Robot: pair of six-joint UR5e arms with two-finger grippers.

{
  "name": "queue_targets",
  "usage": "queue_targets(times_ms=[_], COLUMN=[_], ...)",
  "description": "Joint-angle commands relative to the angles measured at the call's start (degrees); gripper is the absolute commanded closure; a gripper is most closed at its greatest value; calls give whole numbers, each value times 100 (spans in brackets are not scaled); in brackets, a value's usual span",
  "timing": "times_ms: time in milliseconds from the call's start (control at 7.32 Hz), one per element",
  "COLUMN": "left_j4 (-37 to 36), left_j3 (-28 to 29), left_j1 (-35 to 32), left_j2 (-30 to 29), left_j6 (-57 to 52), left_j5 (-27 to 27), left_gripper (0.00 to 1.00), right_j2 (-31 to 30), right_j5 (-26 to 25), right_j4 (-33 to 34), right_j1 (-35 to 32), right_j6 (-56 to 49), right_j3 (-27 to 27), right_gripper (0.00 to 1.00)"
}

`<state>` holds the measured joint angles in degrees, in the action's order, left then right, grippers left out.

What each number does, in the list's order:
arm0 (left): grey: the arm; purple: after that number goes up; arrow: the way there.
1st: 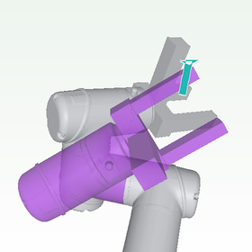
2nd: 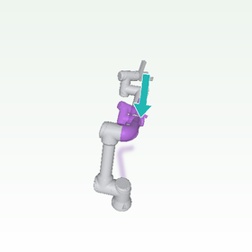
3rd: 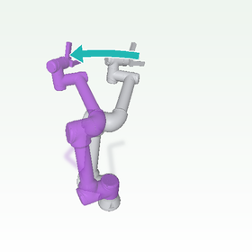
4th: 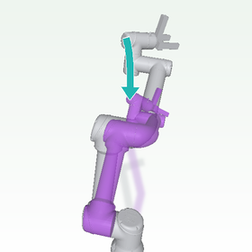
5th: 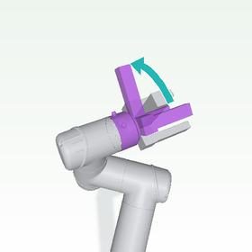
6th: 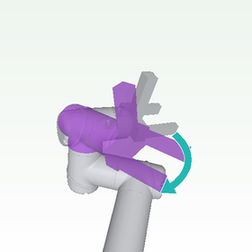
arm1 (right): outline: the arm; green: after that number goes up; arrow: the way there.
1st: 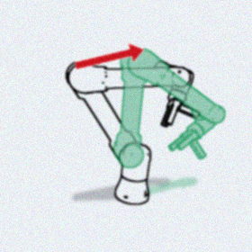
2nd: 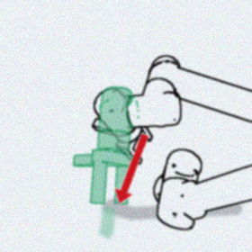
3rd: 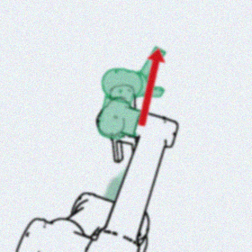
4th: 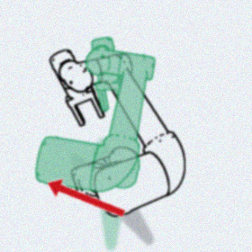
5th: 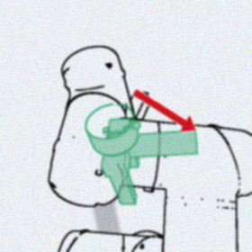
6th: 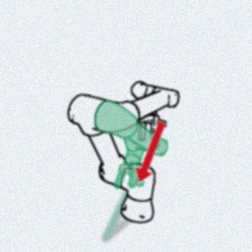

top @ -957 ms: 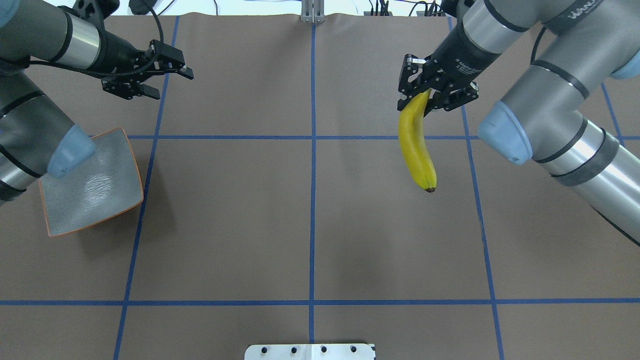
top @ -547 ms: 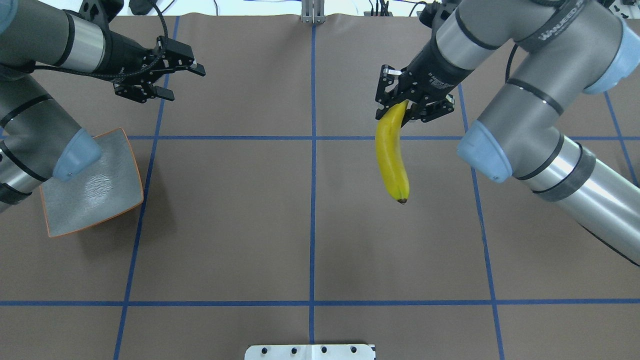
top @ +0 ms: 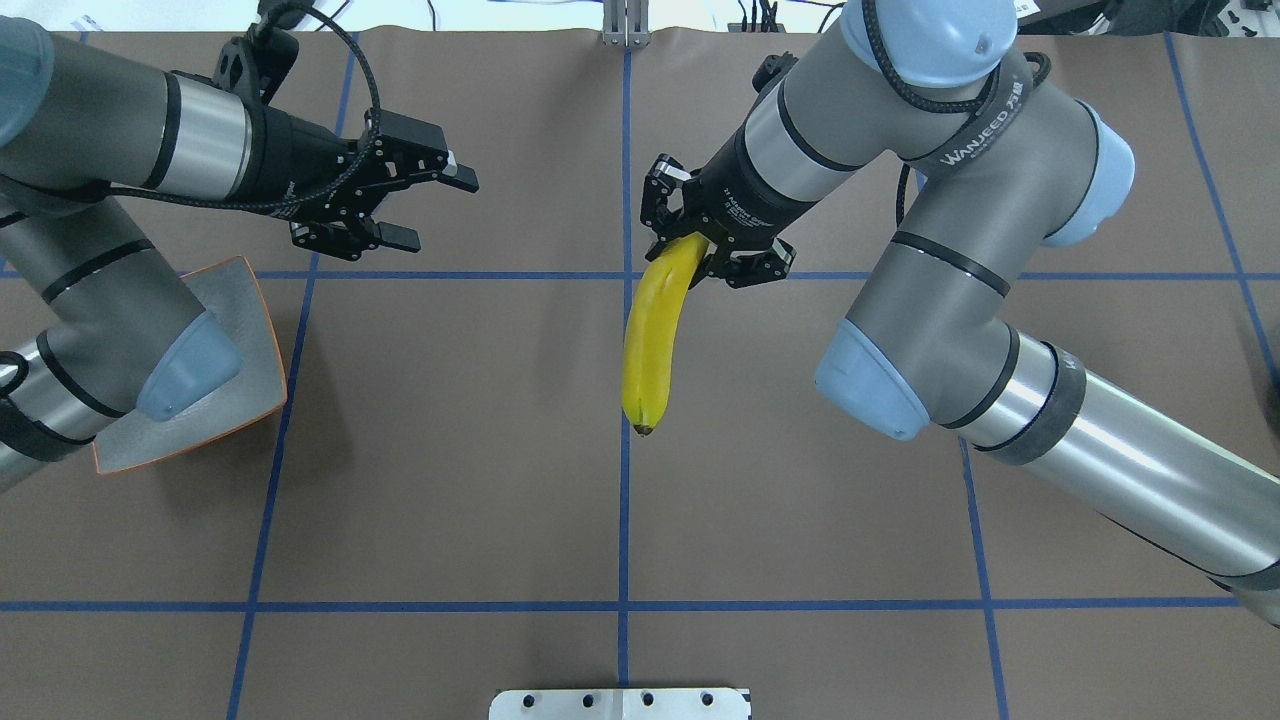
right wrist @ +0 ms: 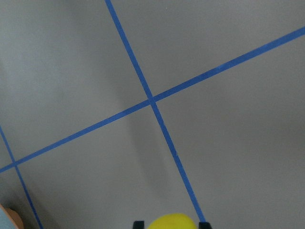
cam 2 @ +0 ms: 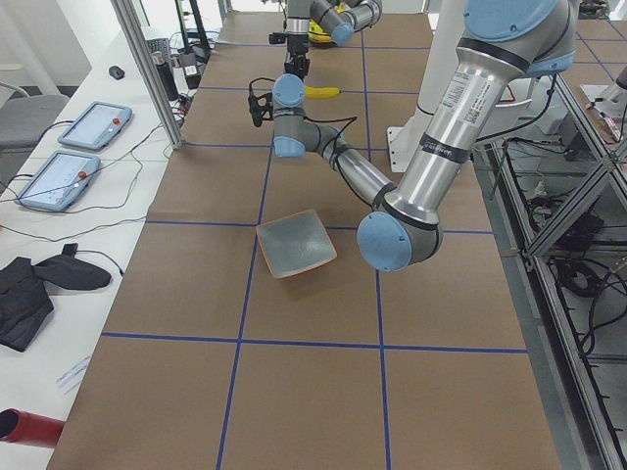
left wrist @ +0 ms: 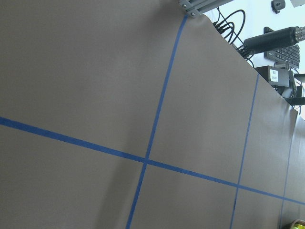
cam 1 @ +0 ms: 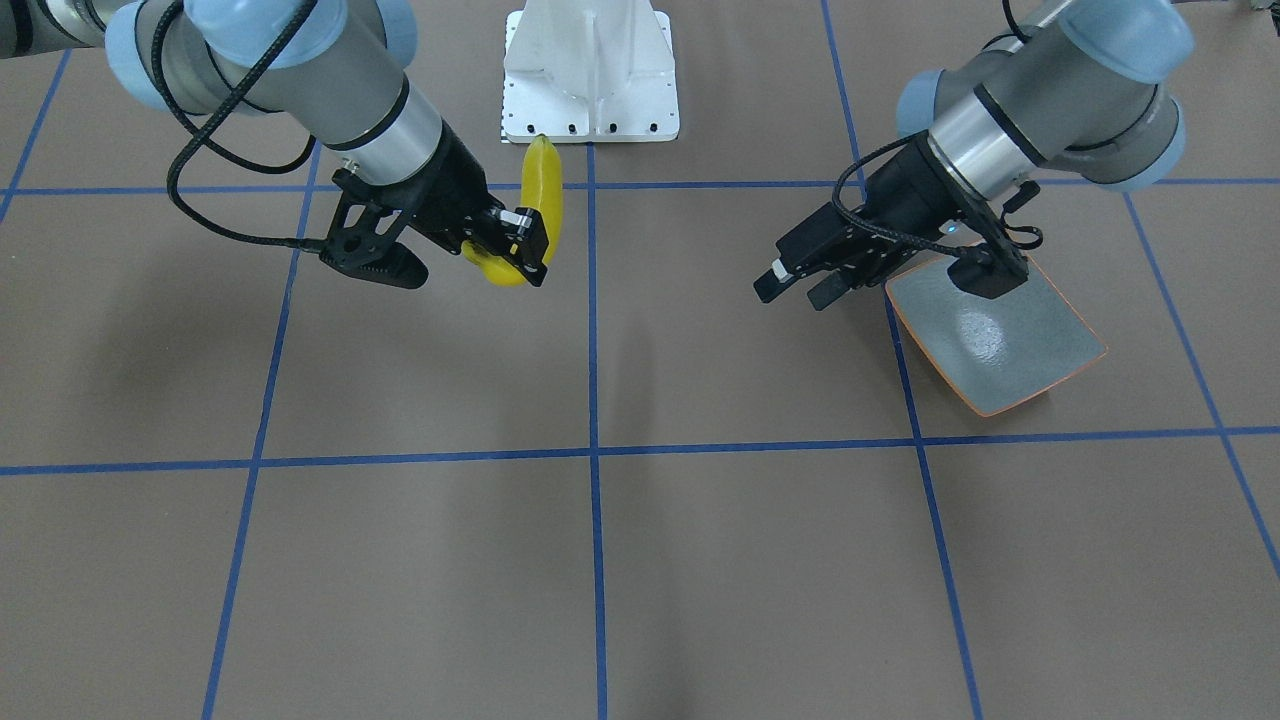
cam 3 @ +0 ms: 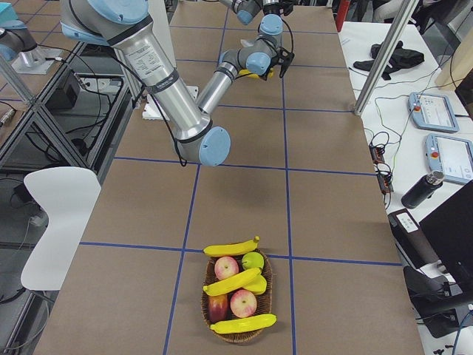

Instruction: Transfer all bananas from basket to plate

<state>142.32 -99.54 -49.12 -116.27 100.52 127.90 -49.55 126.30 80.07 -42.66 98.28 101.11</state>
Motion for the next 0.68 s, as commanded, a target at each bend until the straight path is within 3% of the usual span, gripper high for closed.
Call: queue_targets(times_ms=[0, 547], left_j4=[121, 77], left_j3=[-283, -443], left_j1=[392, 1428], left_j2=[-1, -255], left_j6=[12, 38], left_j5=[7, 7], left_gripper=[0, 0], right_j2=[42, 51], right_j5=[8, 34], right_j4=[-18, -264], right_j1=[30, 83], right_j6=[42, -10], right_j3=[-12, -56], right_gripper=[100, 100])
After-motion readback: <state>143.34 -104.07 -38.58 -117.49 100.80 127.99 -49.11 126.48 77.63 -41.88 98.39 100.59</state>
